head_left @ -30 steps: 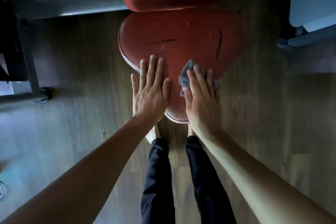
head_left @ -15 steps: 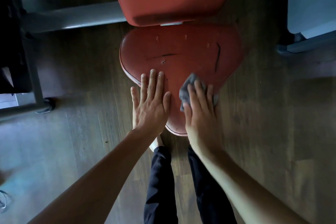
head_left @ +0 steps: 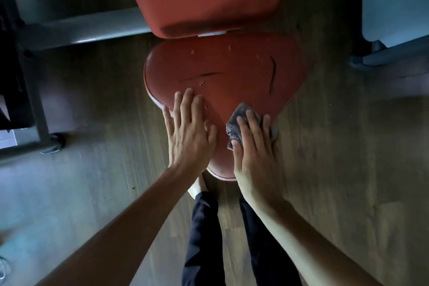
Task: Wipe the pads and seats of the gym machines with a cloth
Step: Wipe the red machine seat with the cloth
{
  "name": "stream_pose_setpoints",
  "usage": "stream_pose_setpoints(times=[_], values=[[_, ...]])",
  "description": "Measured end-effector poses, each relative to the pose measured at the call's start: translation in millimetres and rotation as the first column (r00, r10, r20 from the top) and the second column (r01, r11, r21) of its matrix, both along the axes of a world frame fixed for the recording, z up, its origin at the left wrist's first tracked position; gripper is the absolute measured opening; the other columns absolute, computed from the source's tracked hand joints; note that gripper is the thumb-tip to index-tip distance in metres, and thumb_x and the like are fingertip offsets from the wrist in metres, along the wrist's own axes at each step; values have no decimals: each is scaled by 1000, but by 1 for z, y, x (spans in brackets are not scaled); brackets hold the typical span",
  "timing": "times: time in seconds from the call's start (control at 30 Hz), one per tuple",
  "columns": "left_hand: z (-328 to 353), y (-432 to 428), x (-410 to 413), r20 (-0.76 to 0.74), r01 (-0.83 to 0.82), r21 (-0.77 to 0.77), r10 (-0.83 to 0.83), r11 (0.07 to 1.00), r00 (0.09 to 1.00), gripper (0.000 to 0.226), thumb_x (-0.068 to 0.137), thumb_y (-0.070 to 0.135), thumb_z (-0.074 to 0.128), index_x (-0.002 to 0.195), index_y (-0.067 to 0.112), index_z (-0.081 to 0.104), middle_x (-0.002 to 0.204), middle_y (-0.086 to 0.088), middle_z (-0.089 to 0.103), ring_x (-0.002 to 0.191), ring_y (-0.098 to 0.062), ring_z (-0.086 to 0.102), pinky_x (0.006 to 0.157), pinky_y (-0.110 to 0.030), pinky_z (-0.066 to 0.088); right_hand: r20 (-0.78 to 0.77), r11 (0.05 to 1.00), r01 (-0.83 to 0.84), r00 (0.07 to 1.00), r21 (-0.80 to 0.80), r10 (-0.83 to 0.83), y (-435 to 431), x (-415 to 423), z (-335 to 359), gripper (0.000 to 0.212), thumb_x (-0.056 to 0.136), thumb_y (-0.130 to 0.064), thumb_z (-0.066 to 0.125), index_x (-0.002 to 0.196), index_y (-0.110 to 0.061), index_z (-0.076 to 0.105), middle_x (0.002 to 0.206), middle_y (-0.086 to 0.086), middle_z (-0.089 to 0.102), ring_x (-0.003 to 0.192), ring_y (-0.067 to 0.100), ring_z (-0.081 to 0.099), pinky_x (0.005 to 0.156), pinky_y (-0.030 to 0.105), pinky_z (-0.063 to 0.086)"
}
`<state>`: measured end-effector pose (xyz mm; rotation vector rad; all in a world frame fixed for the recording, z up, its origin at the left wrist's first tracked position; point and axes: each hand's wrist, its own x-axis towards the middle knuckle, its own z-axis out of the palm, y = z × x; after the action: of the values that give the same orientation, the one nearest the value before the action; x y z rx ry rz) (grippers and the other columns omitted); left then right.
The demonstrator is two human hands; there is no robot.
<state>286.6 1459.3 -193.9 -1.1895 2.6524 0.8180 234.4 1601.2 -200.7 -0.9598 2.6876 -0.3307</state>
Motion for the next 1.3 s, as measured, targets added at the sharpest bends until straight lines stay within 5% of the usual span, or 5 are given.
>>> stream_pose_setpoints(times=[0.33, 0.6, 0.9, 1.07, 1.3], values=[[-30, -22, -59, -72, 101, -99, -109, 990, 991, 54, 102, 34, 28, 154, 18, 33, 162, -4, 29, 153, -24, 16, 124, -46, 3, 34, 994, 84, 996, -72, -82, -10, -34, -13, 48, 103, -36, 36, 146, -17, 44, 157, 0, 36, 149, 26, 24, 116, 53, 26], [-31, -21, -57, -50, 132, -139, -140, 982, 989, 55, 104, 36, 27, 155, 17, 31, 163, -4, 27, 153, -25, 15, 125, -46, 5, 122, 926, 370, 925, -71, -360, -39, -70, -23, 52, 103, -39, 33, 151, -17, 36, 162, 1, 25, 151, 27, 13, 121, 47, 14], [-33, -20, -59, -43, 137, -158, -146, 978, 988, 55, 104, 38, 26, 155, 18, 31, 163, -3, 27, 154, -23, 14, 125, -47, 6, 131, 956, 292, 948, 11, -291, -34, -94, -22, 55, 104, -39, 34, 155, -22, 26, 163, -3, 17, 152, 27, 7, 121, 43, 6], [-31, -15, -59, -46, 148, -177, -159, 973, 986, 54, 104, 36, 29, 154, 18, 32, 162, -4, 29, 153, -23, 15, 125, -46, 5, 163, 946, 322, 932, 38, -324, -2, -39, -1, 55, 102, -44, 28, 153, -23, 32, 162, -6, 21, 151, 20, 17, 120, 45, 19], [-33, -17, -60, -44, 140, -181, -150, 974, 988, 54, 104, 37, 28, 155, 18, 31, 163, -3, 28, 153, -23, 14, 125, -44, 3, 141, 943, 331, 934, 12, -330, -25, -81, -16, 56, 101, -43, 26, 153, -24, 29, 163, -5, 17, 152, 24, 9, 121, 42, 7]])
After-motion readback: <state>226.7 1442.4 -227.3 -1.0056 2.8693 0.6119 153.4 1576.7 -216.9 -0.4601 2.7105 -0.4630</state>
